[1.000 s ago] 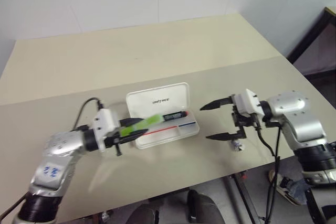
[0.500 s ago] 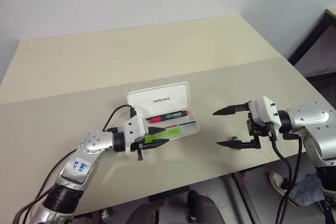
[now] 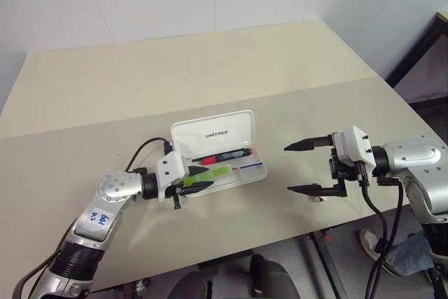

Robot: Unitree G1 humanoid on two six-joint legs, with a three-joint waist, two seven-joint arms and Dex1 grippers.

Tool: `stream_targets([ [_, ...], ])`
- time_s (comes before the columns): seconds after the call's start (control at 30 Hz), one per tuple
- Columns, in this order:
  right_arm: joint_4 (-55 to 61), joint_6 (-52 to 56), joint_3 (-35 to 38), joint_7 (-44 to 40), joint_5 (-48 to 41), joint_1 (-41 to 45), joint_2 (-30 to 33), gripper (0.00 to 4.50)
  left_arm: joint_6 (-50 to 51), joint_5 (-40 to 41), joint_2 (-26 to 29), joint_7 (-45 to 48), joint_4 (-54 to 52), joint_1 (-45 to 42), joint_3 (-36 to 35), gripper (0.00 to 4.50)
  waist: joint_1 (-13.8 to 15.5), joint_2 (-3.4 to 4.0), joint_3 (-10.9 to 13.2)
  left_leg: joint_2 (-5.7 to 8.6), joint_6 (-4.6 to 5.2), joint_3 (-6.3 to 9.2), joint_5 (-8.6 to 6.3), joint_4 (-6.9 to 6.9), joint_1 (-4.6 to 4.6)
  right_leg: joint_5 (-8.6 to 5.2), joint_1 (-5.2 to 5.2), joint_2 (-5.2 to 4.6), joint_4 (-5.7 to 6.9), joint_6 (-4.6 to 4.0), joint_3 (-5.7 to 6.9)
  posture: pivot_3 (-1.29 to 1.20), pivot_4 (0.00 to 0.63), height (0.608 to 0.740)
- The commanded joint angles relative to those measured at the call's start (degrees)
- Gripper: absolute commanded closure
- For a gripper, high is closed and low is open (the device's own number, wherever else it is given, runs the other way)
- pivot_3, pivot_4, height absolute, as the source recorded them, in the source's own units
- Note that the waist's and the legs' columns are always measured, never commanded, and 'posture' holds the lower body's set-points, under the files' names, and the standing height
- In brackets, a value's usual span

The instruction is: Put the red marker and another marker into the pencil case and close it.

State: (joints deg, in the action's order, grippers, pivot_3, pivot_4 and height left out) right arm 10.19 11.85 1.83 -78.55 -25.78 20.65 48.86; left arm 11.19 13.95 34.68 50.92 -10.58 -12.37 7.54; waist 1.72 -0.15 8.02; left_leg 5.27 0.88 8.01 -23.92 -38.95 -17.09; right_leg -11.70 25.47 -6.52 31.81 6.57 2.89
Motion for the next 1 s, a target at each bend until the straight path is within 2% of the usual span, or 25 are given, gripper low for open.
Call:
stream_targets([
  [0.03,2.2,0.3,1.5,0.5,-1.3,-0.4,0.8,0.0,-0.3,-0.1,-0.1,0.8,-0.8,-0.1,0.4,3.38,0.0,0.0,0.0,0.0,0.0,0.0,0.0,0.0,0.0,0.0,0.0,0.0,0.0,0.0,0.0,0.0,0.15,0.74],
  [0.1,2.3,0.4,1.6,0.6,-1.3,-0.6,0.8,0.0,0.0,0.1,-0.1,1.0,-0.8,0.0,0.4,3.38,0.0,0.0,0.0,0.0,0.0,-0.01,0.0,0.0,0.0,0.0,0.0,0.0,0.0,0.0,-0.01,0.0,0.15,0.74],
  [0.4,2.9,0.4,1.6,1.4,-1.3,-1.2,0.5,0.0,3.4,0.8,-0.3,2.0,-2.2,0.1,0.5,0.24,0.0,0.0,0.0,-0.01,0.0,-0.02,0.0,-0.02,0.01,0.0,0.0,0.0,0.0,0.0,-0.02,0.0,0.15,0.74],
  [0.43,2.9,0.3,1.6,1.5,-1.2,-1.3,0.4,0.0,3.4,0.7,-0.4,1.9,-2.4,-0.1,0.4,0.03,0.0,0.0,0.0,-0.01,0.0,-0.02,0.0,-0.02,0.0,0.0,0.0,0.0,0.0,0.0,-0.02,0.0,0.15,0.74],
  [0.8,2.0,0.9,2.0,2.8,-1.7,-3.7,-0.1,0.0,4.5,6.9,-1.0,2.6,-9.0,1.2,-2.9,0.03,0.0,0.0,0.0,-0.01,0.0,-0.01,-0.01,-0.02,0.0,0.0,0.0,-0.01,0.0,0.0,-0.03,0.0,0.15,0.74],
  [1.0,0.7,6.1,7.6,8.7,-3.9,-9.3,-0.1,0.0,4.2,12.5,1.1,4.8,-13.8,4.5,-8.3,0.03,0.1,0.0,0.0,-0.01,0.0,0.0,-0.01,-0.02,-0.01,0.0,0.0,-0.02,0.0,0.0,-0.06,0.0,0.15,0.74],
])
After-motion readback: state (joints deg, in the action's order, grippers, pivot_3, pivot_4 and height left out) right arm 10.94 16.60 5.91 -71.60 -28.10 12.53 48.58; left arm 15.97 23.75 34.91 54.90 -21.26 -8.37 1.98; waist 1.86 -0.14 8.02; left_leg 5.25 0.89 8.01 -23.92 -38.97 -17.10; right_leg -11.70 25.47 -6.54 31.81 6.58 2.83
